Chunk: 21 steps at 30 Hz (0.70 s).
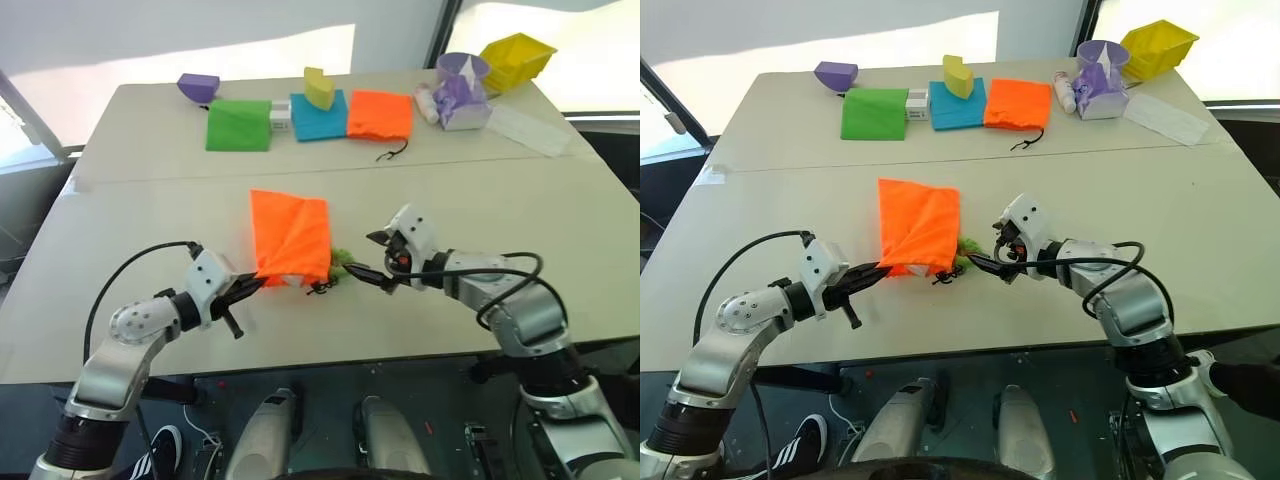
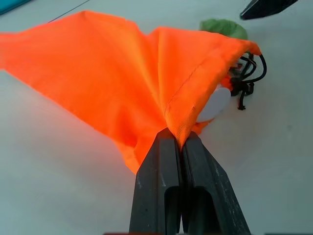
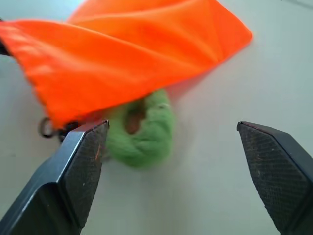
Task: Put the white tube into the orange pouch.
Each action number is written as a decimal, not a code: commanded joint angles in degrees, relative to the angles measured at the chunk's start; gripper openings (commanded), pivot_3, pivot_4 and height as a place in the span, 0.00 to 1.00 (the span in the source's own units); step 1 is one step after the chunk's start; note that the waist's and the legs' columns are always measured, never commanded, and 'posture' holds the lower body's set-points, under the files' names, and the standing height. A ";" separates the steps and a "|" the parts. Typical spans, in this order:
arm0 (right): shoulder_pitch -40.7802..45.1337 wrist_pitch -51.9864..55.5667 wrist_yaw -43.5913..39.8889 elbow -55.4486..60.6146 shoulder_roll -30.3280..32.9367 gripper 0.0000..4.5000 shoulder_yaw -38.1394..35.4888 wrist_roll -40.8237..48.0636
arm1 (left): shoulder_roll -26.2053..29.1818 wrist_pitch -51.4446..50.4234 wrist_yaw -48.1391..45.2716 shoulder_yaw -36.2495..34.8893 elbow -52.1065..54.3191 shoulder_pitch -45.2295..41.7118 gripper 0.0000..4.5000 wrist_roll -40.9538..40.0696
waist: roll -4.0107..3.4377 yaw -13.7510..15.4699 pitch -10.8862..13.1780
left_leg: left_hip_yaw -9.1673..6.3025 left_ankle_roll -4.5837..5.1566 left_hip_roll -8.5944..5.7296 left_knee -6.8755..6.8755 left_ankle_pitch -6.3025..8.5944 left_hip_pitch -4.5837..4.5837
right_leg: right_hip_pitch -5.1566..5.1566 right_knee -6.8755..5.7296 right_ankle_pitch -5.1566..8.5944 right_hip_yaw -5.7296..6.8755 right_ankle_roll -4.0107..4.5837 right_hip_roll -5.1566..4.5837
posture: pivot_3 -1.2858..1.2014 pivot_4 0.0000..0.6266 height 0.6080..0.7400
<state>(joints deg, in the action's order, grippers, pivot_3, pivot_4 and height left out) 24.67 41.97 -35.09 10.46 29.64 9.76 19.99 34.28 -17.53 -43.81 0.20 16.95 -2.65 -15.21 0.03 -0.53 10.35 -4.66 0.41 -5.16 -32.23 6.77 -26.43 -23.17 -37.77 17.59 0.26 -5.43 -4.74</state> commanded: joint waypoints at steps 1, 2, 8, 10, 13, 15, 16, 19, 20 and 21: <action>1.63 -2.61 -0.76 -0.54 -0.65 0.98 -0.28 -1.19 | 0.56 1.30 -0.07 -1.56 1.09 0.35 0.00 -0.32 | 0.00 0.00 0.00 | 0.01 0.00 -0.02 -0.02 0.00 0.00 | -0.01 0.00 0.00 0.00 -0.01 -0.01 | 0.52 0.24 1.00; 1.67 -1.99 -1.03 -0.67 -1.17 0.98 -0.41 -0.60 | 0.49 1.22 -0.01 -1.59 1.11 0.33 0.00 -0.44 | 0.01 -0.08 0.00 | 0.01 0.00 -0.02 -0.04 0.00 0.00 | 0.01 0.00 -0.01 0.00 -0.01 -0.01 | 0.52 0.24 1.00; 1.25 -0.51 -1.37 -0.72 -2.57 0.98 2.50 -2.18 | 0.22 1.18 0.54 -1.34 1.26 0.21 0.00 -0.28 | 0.01 -0.20 0.00 | 0.01 -0.02 0.01 -0.04 0.01 0.02 | 0.08 -0.18 -0.01 -0.02 -0.01 0.02 | 0.52 0.24 1.00; 1.13 2.43 -0.80 -0.53 -3.50 0.98 2.40 -1.25 | 0.07 1.18 0.72 -1.14 1.39 0.33 0.00 -0.23 | 0.01 -0.19 0.00 | 0.01 -0.04 0.01 -0.04 0.02 0.05 | 0.03 -0.22 -0.01 -0.01 0.00 0.02 | 0.52 0.24 1.00; 0.99 4.92 0.12 -0.26 -4.30 0.98 2.26 -1.27 | -0.09 1.23 0.80 -0.77 1.66 0.53 0.00 -0.19 | 0.01 -0.18 -0.01 | 0.00 -0.05 0.01 -0.05 0.03 0.08 | -0.04 -0.23 -0.02 -0.02 0.02 0.02 | 0.52 0.24 1.00; 1.18 5.51 0.55 -0.09 -4.63 0.86 2.18 -1.66 | -0.26 0.99 0.96 -0.66 1.81 0.52 0.00 -0.29 | 0.01 -0.17 -0.01 | 0.00 -0.05 0.01 -0.05 0.03 0.07 | -0.05 -0.23 -0.02 -0.02 0.02 0.02 | 0.52 0.24 1.00; 1.21 5.40 0.32 -0.07 -4.65 0.78 2.28 -1.67 | -0.40 0.92 1.09 -0.60 1.83 0.46 0.00 -0.31 | 0.01 -0.17 -0.01 | 0.00 -0.05 0.01 -0.05 0.03 0.08 | -0.05 -0.23 -0.02 -0.02 0.02 0.02 | 0.52 0.24 1.00; 1.33 4.51 0.38 -0.15 -5.02 0.45 2.30 -1.85 | -0.55 0.92 1.13 -0.49 1.82 0.40 0.00 -0.21 | 0.01 -0.18 -0.01 | 0.00 -0.05 0.01 -0.05 0.03 0.08 | -0.05 -0.22 -0.02 -0.02 0.02 0.02 | 0.52 0.24 1.00; 1.38 4.02 0.07 -0.14 -4.74 0.33 2.67 -2.21 | -0.54 0.98 1.11 -0.46 1.79 0.40 0.00 -0.15 | 0.01 -0.21 -0.01 | 0.00 -0.05 0.01 -0.05 0.03 0.08 | -0.05 -0.22 -0.03 -0.02 0.02 0.02 | 0.52 0.24 1.00; 1.39 3.77 0.01 -0.19 -4.61 0.23 2.73 -2.42 | -0.61 0.78 1.19 -0.48 1.81 0.39 0.00 -0.26 | 0.01 -0.20 -0.01 | 0.00 -0.05 0.01 -0.05 0.03 0.08 | -0.05 -0.23 -0.03 -0.02 0.02 0.02 | 0.52 0.24 1.00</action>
<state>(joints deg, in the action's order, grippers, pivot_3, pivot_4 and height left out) 25.52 46.82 -34.88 8.82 25.07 12.72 18.13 33.63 -17.10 -42.88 0.31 16.96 -2.39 -15.22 0.04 -0.73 10.34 -4.66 0.36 -5.15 -32.28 6.80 -26.35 -23.23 -38.00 17.56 0.24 -5.42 -4.71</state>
